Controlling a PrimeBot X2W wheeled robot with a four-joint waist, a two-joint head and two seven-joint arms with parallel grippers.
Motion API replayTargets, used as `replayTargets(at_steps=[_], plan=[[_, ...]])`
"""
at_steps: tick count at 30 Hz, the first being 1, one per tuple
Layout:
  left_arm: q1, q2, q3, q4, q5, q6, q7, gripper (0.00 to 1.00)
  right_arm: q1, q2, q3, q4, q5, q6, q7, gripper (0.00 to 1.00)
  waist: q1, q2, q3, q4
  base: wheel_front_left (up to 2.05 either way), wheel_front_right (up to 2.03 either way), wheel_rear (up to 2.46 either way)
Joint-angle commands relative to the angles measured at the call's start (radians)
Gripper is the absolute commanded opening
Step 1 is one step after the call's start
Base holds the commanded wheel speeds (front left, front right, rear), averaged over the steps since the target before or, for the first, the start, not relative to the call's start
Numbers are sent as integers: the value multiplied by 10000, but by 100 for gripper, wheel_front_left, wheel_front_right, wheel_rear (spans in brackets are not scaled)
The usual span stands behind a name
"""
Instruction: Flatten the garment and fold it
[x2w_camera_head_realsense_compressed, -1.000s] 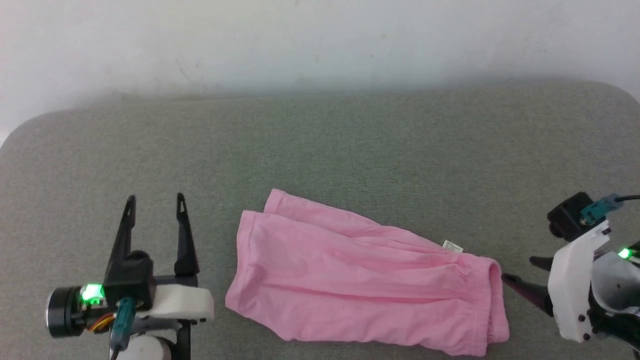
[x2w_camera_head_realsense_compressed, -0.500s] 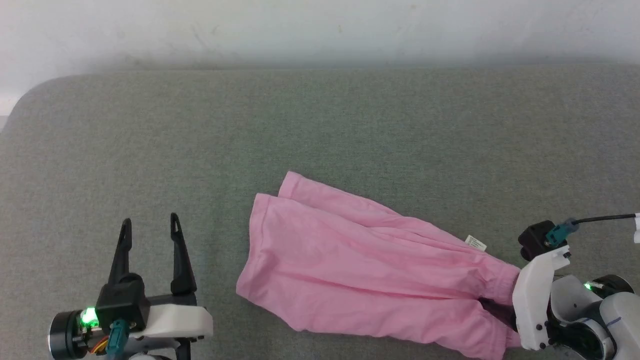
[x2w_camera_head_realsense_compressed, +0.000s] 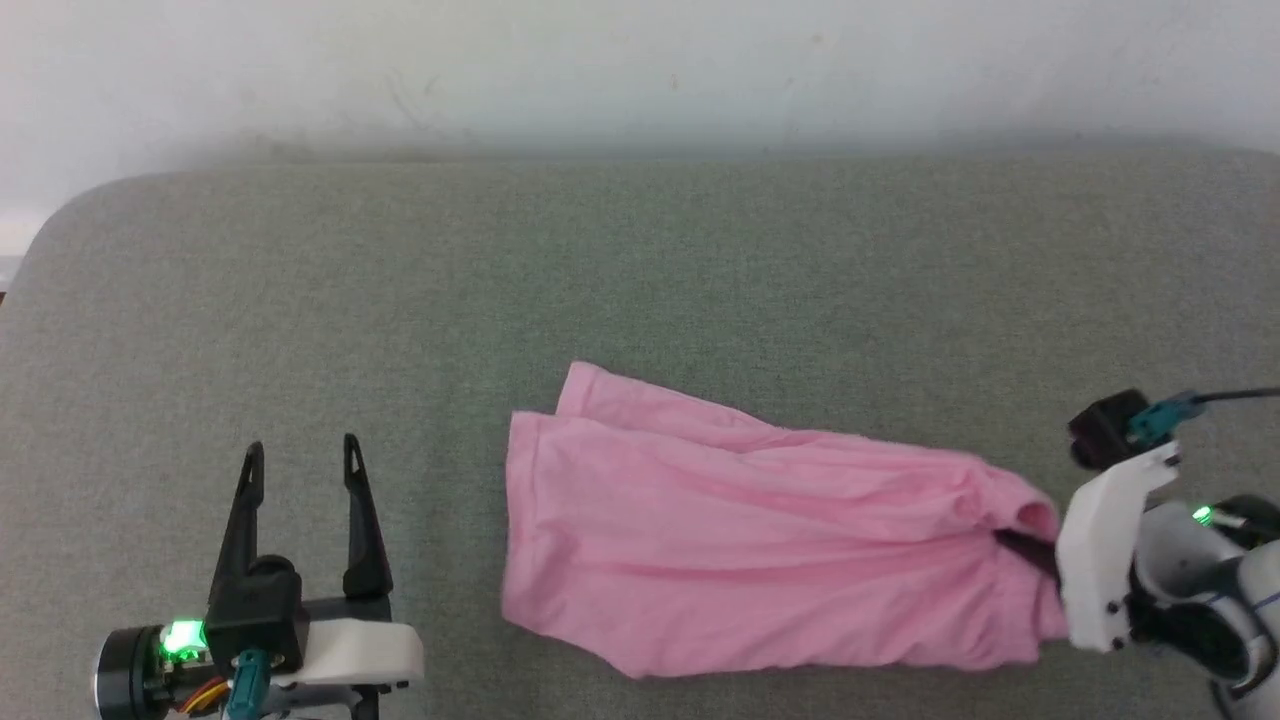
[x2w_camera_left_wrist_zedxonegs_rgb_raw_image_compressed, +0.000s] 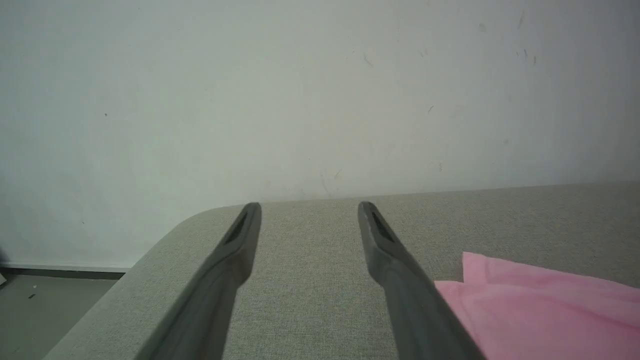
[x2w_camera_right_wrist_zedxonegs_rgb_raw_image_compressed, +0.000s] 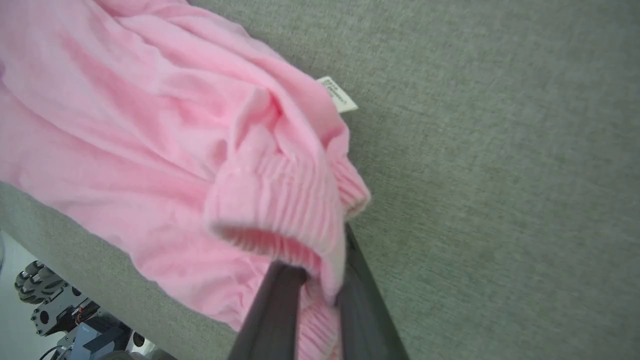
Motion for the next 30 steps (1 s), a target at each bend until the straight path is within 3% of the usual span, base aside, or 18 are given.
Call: replayTargets(at_steps=[1,9,13,17,25,30], plan=[[119,-81,68,-17,114,-77,-47,100,-242,-353,-147,-148,98,-9,-77,0,0,0,-109,-73,0,0,0],[191,-127,-3,-185,477,-228,-47,100,-291,-1762,-1006,-195,306,-9,438,0,0,0,-206,-97,0,0,0],[217,-138,-139,-190,568,-264,-47,100,-178,-2013,-1046,-515,596,-9,768,0,0,0,-245,-35,0,0,0],[155,-143,-246,-254,623,-265,-47,100,-84,-2094,-795,-1595,1119,-9,1271,0,0,0,-248,91,0,0,0],[-67,-264,-434,-287,571,-268,-47,100,-501,-1288,-219,-3600,1922,-9,2125,0,0,0,-65,500,0,0,0],[-289,-386,-521,-270,535,-286,-47,100,-1352,-475,532,-3666,1695,-9,2204,0,0,0,269,753,0,0,0]])
